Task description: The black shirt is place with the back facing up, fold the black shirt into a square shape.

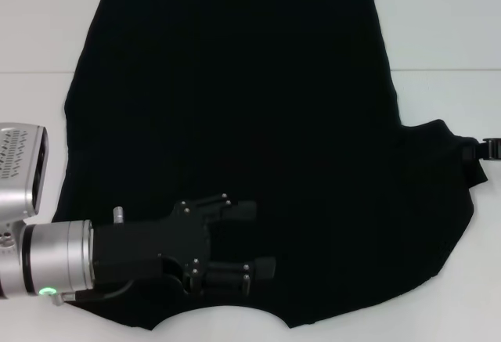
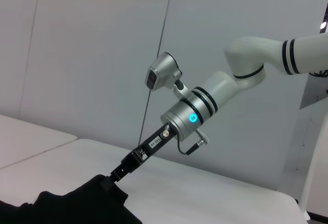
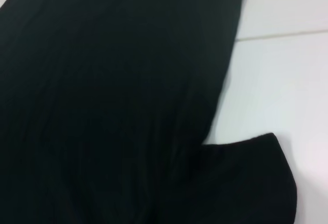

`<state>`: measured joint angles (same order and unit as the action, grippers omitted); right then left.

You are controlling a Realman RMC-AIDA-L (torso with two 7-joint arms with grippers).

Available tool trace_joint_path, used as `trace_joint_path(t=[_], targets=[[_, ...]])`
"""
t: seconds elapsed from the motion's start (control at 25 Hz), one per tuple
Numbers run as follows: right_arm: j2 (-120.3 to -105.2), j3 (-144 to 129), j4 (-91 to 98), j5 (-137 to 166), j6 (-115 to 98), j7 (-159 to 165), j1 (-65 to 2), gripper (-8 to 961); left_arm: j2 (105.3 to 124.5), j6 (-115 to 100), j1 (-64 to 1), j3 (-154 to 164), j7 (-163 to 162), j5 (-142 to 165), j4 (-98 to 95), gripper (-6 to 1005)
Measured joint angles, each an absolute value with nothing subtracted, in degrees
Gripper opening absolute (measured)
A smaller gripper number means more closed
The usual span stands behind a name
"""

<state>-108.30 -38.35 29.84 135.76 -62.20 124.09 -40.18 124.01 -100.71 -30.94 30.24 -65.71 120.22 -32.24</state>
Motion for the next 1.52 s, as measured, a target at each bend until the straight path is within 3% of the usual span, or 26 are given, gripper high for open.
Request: trace_joint_path(t=[0.4, 0.56, 1.24, 1.52], targets=[[-108.04, -38.51, 30.42, 135.88, -62.18, 124.10, -40.78, 64, 124.01, -100.34, -30.94, 30.23, -65.75, 119.60, -31.58, 891], [-108.59, -38.78, 30.42, 135.88, -62.64, 123.92, -41.63, 67, 123.99, -100.08, -30.95, 30.23, -65.83, 119.56, -31.13, 891], [-114.35, -50.97, 30.00, 135.94, -65.89, 125.62, -52.43, 80, 123.83, -99.92, -30.77, 29.48, -67.08, 119.53, -31.02, 890], [-114.87, -51.99, 32.37, 135.74, -66.82, 128.48, -51.67, 85, 123.67, -99.92, -30.65, 28.71, -67.27, 119.85, -31.10, 890]])
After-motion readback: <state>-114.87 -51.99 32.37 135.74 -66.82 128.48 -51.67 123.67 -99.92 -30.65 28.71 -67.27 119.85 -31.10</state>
